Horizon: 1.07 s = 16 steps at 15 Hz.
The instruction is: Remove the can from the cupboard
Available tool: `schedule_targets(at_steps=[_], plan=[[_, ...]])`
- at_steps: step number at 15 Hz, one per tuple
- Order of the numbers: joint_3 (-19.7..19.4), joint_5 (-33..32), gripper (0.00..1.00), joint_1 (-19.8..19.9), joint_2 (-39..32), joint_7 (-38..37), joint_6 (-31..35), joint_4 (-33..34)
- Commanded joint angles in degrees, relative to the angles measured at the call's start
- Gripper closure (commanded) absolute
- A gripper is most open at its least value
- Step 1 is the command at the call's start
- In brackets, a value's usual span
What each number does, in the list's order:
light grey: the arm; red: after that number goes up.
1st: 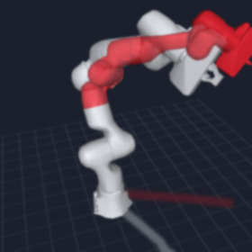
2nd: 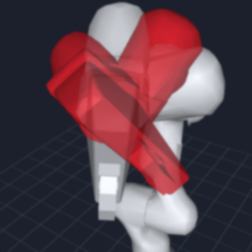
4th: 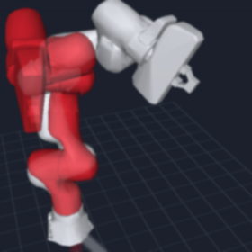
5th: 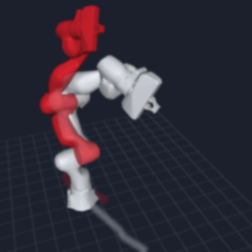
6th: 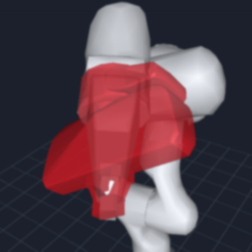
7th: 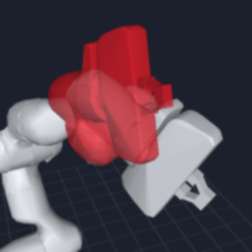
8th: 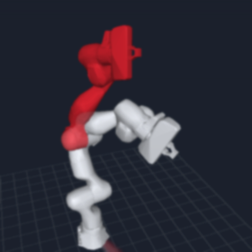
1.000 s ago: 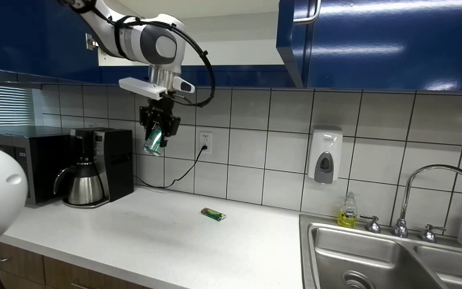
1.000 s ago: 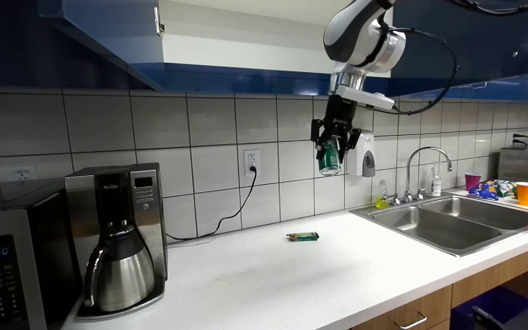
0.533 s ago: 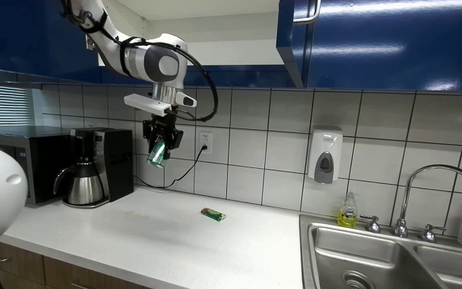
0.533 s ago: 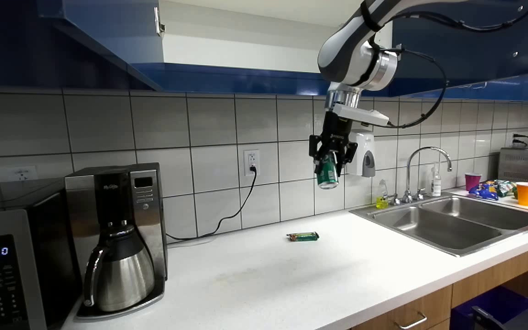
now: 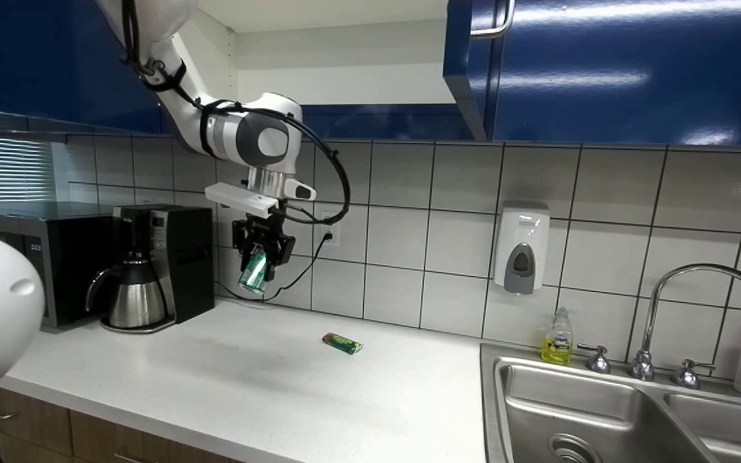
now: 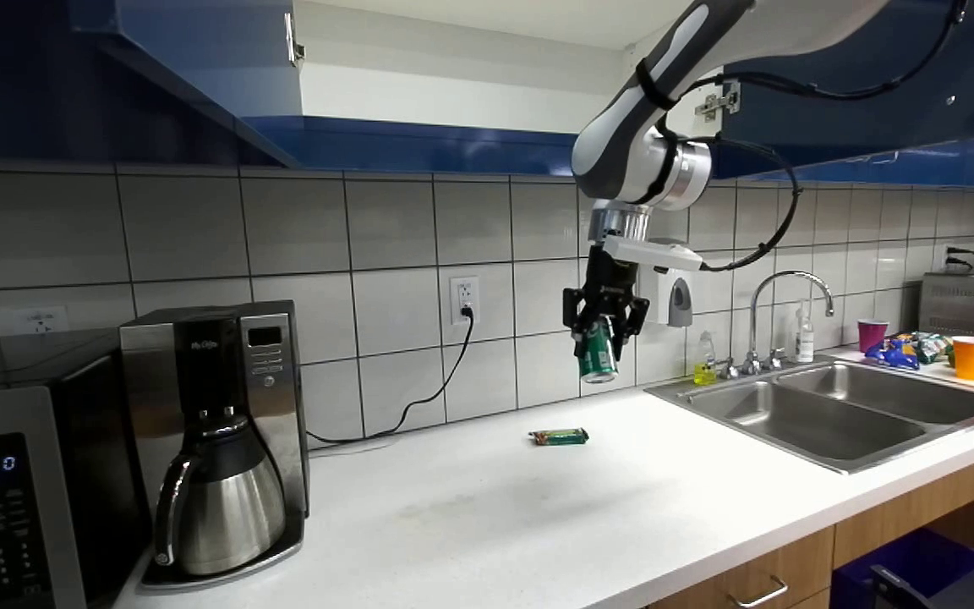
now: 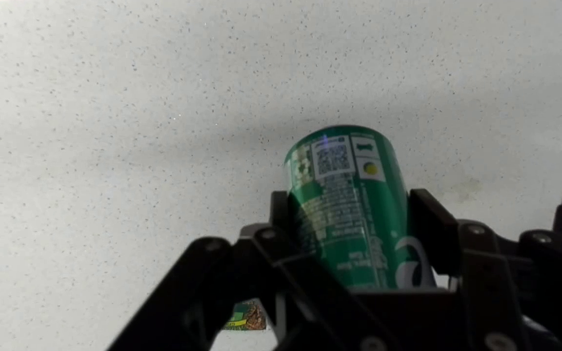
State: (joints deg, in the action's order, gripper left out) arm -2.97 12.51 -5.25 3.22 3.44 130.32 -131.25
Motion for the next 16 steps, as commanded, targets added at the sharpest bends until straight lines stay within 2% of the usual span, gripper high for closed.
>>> schedule_targets(at_steps=[1,2,16], plan=[[1.4,1.77,0.62,1.38,-2.07,1.88,1.79,0.55],[1.57,0.27,0.37,1.46,-1.45,0.12,0.69,0.1],[1.68,0.57,0.37,1.49,-2.63,0.12,1.61,0.15]])
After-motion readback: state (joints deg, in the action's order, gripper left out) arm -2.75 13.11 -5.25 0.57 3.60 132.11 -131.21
